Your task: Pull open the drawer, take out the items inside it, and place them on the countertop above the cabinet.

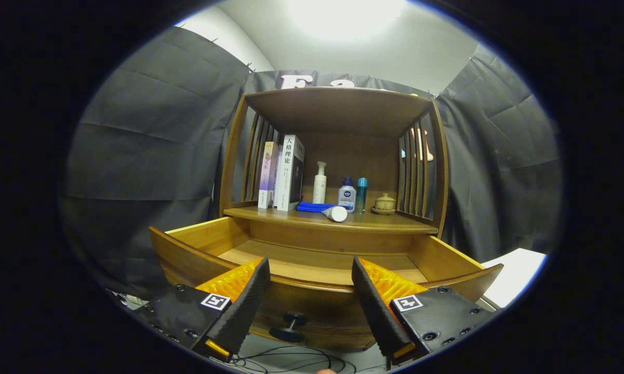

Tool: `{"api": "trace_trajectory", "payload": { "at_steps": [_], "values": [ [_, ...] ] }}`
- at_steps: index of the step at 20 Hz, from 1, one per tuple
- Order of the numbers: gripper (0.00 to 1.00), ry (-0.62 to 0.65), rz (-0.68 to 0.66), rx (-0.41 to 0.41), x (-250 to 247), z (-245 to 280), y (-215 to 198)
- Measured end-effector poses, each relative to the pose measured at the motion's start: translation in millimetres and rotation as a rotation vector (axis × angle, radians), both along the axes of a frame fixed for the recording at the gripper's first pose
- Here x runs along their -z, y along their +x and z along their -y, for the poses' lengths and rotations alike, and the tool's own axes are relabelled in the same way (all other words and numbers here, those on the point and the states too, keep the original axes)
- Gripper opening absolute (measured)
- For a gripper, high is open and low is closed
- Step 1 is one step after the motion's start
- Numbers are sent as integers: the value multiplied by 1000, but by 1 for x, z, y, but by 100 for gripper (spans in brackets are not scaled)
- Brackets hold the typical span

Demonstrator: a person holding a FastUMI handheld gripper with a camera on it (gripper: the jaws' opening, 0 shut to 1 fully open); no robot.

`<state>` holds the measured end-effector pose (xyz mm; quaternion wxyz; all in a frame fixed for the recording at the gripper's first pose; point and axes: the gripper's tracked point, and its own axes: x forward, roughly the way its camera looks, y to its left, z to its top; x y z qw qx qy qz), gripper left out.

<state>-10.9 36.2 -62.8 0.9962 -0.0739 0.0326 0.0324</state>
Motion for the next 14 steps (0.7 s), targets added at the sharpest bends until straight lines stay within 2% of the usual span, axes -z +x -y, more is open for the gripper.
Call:
{"api": "trace_trajectory", "payload": {
  "at_steps": [4,8,14],
  "values": [
    [98,-7,0,2,11,0,-21],
    [98,-9,-105,-20,52,-9,-35],
    [98,-9,-172,33,74,-2,-15]
  ]
}}
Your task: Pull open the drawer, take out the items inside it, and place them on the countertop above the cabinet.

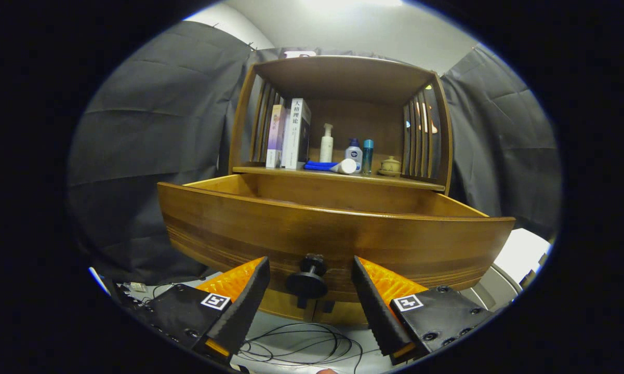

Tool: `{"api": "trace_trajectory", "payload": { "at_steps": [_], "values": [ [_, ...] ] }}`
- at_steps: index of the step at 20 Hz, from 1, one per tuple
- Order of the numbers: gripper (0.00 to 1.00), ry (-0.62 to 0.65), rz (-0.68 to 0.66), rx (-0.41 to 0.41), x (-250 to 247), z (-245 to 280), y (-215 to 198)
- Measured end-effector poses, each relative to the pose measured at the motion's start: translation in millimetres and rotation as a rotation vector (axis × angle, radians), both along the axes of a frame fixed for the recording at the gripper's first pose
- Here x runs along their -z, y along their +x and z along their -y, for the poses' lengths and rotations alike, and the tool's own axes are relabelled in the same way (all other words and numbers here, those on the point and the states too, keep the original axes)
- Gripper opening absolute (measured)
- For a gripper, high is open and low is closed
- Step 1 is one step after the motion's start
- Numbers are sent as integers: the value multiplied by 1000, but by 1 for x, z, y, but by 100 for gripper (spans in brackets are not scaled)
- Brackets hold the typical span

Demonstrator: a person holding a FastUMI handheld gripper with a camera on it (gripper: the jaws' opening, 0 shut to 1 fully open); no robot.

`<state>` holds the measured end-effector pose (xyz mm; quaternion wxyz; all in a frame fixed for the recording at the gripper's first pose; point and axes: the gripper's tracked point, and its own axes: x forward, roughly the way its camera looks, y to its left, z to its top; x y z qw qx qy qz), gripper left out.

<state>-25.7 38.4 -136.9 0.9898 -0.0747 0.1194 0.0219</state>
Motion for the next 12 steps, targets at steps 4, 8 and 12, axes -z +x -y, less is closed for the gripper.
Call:
{"api": "trace_trajectory", "payload": {
  "at_steps": [4,8,12],
  "values": [
    [98,-10,8,20,-2,1,3],
    [98,-3,19,49,-4,4,6],
    [98,13,11,102,-5,17,21]
  ]
}}
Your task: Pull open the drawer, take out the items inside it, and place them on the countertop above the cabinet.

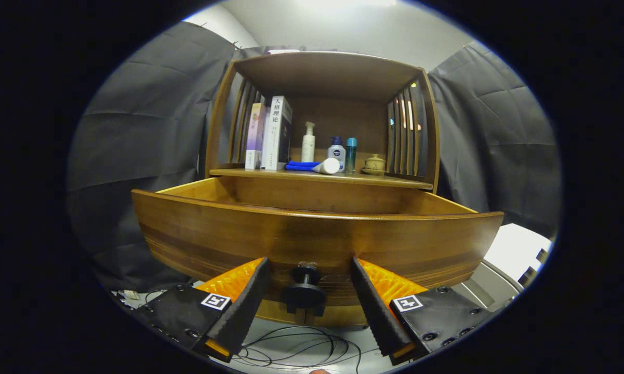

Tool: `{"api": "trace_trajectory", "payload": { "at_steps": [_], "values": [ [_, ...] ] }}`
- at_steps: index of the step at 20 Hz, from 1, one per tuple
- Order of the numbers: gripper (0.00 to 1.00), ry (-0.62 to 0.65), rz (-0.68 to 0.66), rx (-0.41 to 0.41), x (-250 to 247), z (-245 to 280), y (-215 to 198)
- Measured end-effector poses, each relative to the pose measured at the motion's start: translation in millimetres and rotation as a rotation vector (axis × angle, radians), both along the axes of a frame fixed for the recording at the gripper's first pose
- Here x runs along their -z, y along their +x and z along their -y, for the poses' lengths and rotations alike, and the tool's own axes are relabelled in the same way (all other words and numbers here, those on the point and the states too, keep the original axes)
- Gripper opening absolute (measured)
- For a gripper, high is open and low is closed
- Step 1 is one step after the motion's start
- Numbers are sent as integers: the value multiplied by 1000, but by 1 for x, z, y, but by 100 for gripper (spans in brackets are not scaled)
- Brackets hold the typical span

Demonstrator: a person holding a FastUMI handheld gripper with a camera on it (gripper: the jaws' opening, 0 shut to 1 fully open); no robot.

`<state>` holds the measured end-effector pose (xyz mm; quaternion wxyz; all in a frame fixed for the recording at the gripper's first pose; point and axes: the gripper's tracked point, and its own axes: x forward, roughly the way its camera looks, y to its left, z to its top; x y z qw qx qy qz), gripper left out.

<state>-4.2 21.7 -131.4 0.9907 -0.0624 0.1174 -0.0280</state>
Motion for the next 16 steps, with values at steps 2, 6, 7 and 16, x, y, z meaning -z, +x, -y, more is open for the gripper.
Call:
{"api": "trace_trajectory", "payload": {
  "at_steps": [2,6,7,16],
  "values": [
    [96,8,11,3,0,-4,2],
    [99,-24,30,5,0,-4,7],
    [100,-15,33,4,-1,-4,10],
    [100,0,32,8,-10,-3,60]
  ]
}}
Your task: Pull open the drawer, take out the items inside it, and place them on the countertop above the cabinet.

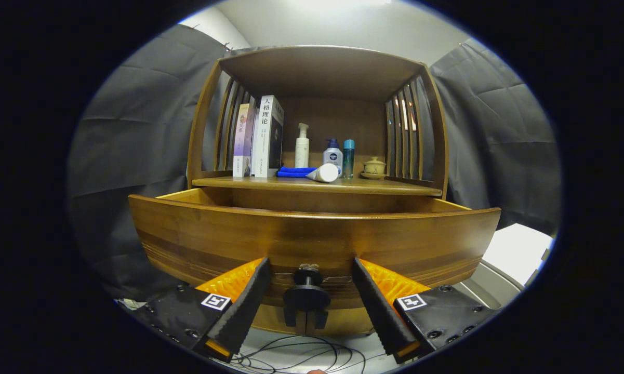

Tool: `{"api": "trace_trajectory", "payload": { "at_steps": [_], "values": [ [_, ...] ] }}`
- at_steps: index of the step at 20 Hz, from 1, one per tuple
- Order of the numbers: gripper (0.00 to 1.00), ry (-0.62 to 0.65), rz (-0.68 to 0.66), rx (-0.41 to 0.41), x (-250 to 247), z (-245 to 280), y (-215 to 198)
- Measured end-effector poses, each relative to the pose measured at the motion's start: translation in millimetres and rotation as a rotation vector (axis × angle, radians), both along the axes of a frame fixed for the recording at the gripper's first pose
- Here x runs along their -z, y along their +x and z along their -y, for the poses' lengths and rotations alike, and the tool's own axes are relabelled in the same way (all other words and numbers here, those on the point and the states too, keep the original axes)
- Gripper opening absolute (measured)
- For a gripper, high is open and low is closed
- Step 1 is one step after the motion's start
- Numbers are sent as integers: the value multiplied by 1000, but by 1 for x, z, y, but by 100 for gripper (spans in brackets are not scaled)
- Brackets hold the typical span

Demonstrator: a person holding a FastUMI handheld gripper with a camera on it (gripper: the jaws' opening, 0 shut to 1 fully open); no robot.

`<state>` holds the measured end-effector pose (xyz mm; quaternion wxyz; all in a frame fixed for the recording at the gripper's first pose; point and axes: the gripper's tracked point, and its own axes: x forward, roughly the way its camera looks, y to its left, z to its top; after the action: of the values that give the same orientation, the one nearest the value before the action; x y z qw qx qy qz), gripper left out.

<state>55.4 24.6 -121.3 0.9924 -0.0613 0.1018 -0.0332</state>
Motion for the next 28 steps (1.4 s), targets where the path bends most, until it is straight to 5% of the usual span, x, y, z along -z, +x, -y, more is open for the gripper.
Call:
{"api": "trace_trajectory", "payload": {
  "at_steps": [28],
  "values": [
    [100,-38,-51,44,10,7,135]
  ]
}}
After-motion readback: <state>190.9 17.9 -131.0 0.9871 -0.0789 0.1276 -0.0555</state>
